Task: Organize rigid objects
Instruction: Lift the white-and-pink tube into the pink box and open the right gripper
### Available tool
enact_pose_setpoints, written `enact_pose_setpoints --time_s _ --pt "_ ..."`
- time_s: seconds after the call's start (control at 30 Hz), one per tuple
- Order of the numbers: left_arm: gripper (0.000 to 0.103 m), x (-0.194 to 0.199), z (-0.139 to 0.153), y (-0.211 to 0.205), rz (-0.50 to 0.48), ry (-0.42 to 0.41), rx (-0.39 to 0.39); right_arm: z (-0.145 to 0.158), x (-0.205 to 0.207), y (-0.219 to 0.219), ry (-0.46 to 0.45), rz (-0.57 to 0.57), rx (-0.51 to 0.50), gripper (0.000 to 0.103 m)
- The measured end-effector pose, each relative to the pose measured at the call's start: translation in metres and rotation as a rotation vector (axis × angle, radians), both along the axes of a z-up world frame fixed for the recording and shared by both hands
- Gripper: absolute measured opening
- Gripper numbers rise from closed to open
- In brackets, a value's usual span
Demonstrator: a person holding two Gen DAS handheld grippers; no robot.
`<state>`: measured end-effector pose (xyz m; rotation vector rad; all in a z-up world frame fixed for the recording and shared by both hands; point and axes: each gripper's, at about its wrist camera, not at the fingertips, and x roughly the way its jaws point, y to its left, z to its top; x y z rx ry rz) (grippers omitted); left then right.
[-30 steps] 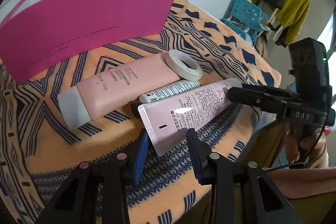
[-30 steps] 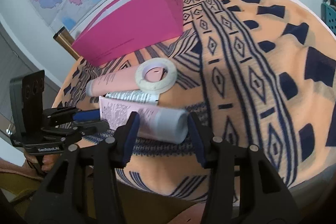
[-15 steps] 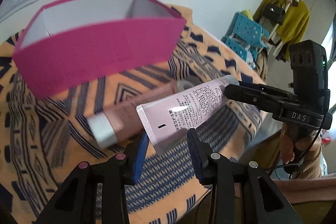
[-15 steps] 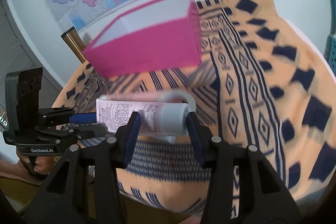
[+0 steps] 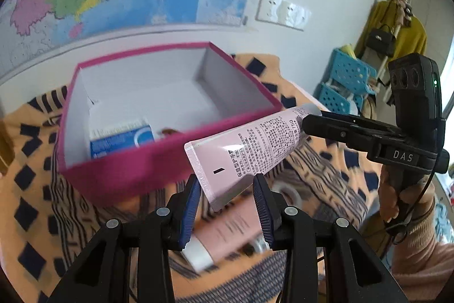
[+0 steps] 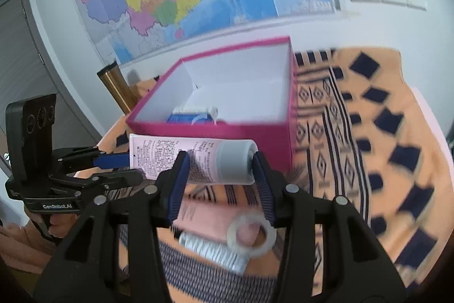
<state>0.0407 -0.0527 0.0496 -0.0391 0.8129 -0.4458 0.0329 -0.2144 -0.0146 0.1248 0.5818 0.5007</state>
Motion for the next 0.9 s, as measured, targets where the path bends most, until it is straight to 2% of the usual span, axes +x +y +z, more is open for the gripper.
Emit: enact_pose_setpoints --time_s 0.2,0.4,0.9 --pt "0.037 0.037 0.010 0.010 0.039 0.004 -0.012 0.017 0.035 0.009 -0.024 0.009 -0.015 0.048" --pt "0.037 0.060 0.006 0.013 0.049 0.030 -0.013 0.023 0.063 0.011 -0.014 -0.003 -0.029 0.048" --pt "0.037 0.106 -0.023 0.015 0.081 0.148 0.001 -0.002 0.109 0.020 0.077 -0.057 -0.100 0.049"
